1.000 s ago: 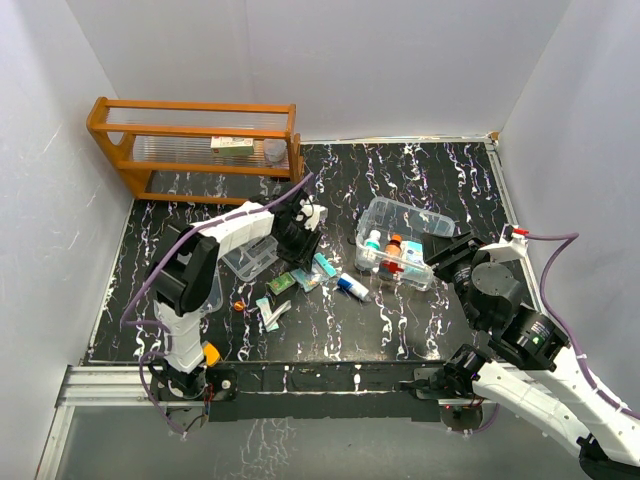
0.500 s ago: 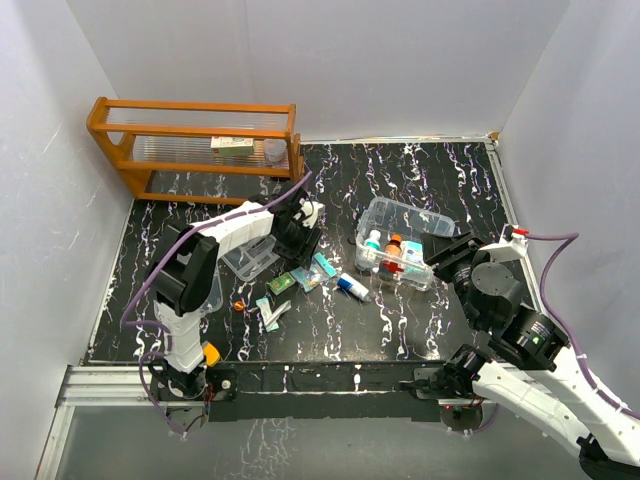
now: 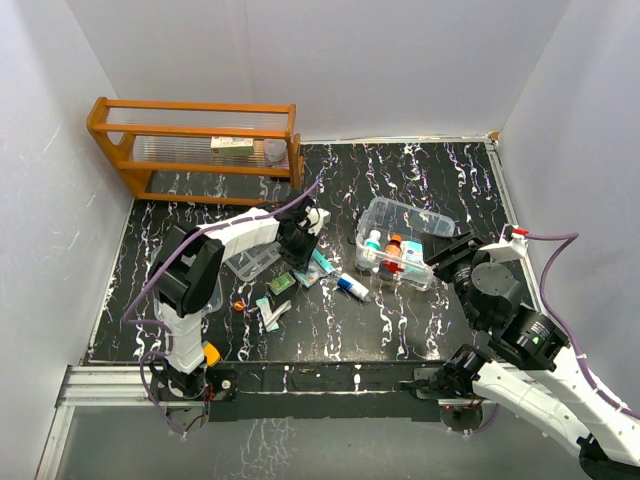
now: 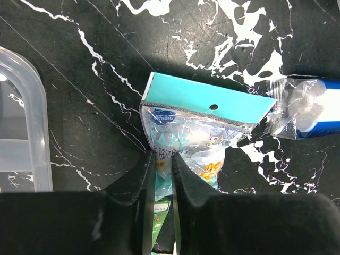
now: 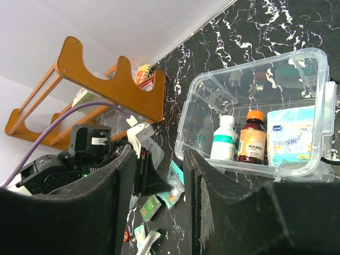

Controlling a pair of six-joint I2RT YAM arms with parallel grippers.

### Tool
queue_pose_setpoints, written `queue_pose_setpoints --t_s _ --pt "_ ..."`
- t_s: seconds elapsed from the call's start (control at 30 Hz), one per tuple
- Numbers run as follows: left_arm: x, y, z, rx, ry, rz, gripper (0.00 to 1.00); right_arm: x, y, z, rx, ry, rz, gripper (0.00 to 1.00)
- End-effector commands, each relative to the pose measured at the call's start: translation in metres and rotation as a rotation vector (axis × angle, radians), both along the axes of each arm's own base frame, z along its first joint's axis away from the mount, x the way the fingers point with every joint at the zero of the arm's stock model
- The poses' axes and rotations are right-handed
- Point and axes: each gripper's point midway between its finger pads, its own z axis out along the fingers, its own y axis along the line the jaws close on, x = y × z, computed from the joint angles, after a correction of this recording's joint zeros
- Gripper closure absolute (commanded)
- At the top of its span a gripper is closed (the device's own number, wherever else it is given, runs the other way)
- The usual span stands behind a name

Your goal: Organize the medicine kit

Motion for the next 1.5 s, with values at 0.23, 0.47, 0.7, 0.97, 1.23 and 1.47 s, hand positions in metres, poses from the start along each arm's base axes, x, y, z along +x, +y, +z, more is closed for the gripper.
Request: queue_pose_setpoints --t_s 0.23,0.47,0.7,0.97,1.23,1.47 --pt "-0.012 0.005 0.043 -0.039 -0.076 -0.029 0.92 0.0 -0.002 0.007 0.028 -0.022 -0.012 0.6" --pt "0.021 -0.017 0.124 -0.158 -0.31 -0.157 0.92 -0.002 -0.01 0.012 0.031 -0.032 -0.04 0.6" --pt "0.047 -0.088 0.204 -0.454 -0.344 -0.089 0.91 -0.006 -0.015 0.014 0.049 -0.033 -0.05 0.6" --pt "0.027 -0.193 0.221 -0.587 -0.29 0.009 0.89 -0.008 -0.02 0.019 0.043 -0.04 -0.062 0.61" --pt "0.039 -0.241 0.192 -0.597 -0.222 0.21 0.88 -0.014 -0.032 0.022 0.062 -0.056 -0.093 0.61" --pt "0.054 -0.25 0.146 -0.501 -0.237 0.357 0.88 -0.015 -0.033 0.018 0.069 -0.045 -0.093 0.61"
